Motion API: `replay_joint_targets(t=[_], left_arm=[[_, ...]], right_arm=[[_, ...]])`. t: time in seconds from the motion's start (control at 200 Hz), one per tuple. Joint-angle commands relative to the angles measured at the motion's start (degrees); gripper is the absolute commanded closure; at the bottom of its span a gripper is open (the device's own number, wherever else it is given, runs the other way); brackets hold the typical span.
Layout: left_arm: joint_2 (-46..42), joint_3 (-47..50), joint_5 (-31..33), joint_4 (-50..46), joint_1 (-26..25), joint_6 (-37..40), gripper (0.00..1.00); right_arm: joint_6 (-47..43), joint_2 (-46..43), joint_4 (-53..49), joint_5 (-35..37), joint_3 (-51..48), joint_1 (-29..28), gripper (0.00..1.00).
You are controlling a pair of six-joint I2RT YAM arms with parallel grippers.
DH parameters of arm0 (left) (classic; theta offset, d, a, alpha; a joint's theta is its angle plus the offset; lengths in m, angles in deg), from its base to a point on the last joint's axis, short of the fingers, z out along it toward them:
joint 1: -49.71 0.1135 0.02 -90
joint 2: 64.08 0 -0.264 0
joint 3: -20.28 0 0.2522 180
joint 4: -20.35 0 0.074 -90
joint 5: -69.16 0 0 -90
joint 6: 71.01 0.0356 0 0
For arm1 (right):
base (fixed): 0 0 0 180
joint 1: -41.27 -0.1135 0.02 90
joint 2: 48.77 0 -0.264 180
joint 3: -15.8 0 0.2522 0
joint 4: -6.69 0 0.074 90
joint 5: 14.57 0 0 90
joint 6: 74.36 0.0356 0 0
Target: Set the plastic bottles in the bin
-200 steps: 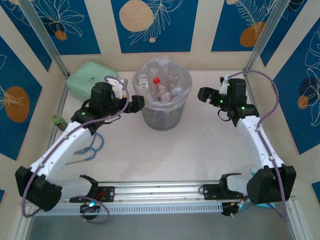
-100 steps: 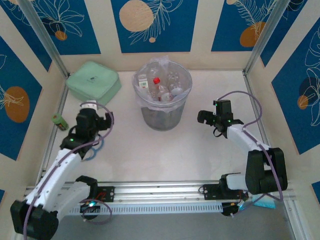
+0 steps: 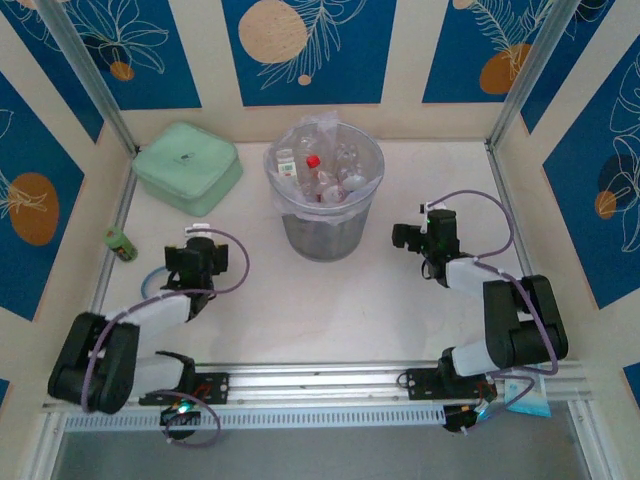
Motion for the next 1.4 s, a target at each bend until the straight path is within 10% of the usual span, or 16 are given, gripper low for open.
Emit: replay_joint_targets(t=[0.0, 0.325, 1.396], left_arm=[[3.70, 0.16, -0.95, 17.12, 1.40, 5.25, 0.00], [14.34, -2.89, -8.52, 25.71, 2.68, 8.27, 0.00], [16.96, -0.03, -16.81, 32.21, 8.14, 3.38, 0.00]], right_arm=[[-3.80, -0.22, 8.48, -0.89, -0.95, 0.00, 0.01], [-3.34, 5.97, 30.91, -6.01, -8.91, 5.55, 0.01], [-3.54, 5.57, 29.13, -5.87, -8.51, 5.27, 0.01]])
